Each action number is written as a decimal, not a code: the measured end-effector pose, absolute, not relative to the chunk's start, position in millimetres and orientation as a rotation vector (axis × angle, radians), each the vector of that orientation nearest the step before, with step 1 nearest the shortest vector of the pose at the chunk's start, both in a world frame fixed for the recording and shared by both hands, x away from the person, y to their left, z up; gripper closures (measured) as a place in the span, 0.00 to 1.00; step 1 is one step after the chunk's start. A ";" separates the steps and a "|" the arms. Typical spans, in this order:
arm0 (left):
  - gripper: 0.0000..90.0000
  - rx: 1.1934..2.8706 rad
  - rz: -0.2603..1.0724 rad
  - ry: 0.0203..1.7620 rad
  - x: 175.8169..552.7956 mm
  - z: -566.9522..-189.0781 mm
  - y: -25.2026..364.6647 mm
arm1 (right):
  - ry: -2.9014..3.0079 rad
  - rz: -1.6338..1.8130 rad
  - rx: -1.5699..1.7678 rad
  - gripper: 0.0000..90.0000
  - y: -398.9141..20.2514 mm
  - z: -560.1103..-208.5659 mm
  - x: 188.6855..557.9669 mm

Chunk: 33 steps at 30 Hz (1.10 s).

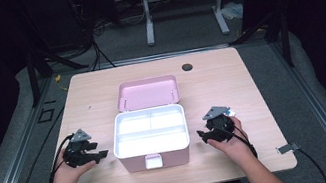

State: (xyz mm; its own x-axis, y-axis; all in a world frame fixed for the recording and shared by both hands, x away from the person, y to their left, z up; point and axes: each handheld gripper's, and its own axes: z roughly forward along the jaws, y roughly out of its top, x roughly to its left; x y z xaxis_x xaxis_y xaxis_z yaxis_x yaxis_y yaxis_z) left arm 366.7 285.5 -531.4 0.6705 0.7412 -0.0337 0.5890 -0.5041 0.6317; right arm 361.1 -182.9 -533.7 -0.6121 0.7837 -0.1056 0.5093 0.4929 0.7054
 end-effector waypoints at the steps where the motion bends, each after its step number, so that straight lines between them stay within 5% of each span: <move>1: 0.45 2.263 0.319 1.022 366.7 -531.5 285.4 | 2.325 0.898 1.076 0.41 -183.1 -533.7 360.9; 33: 0.53 2.197 0.304 1.044 362.1 -522.7 293.1 | 2.320 0.873 1.108 0.41 -184.0 -533.5 364.1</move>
State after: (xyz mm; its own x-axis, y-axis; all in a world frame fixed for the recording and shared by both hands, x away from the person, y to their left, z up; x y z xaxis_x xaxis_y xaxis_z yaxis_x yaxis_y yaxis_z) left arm 362.1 293.1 -522.7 0.6517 0.7549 -0.0739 0.5968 -0.4502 0.6642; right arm 364.1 -184.0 -533.5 -0.5924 0.7991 -0.1024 0.5334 0.4843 0.6935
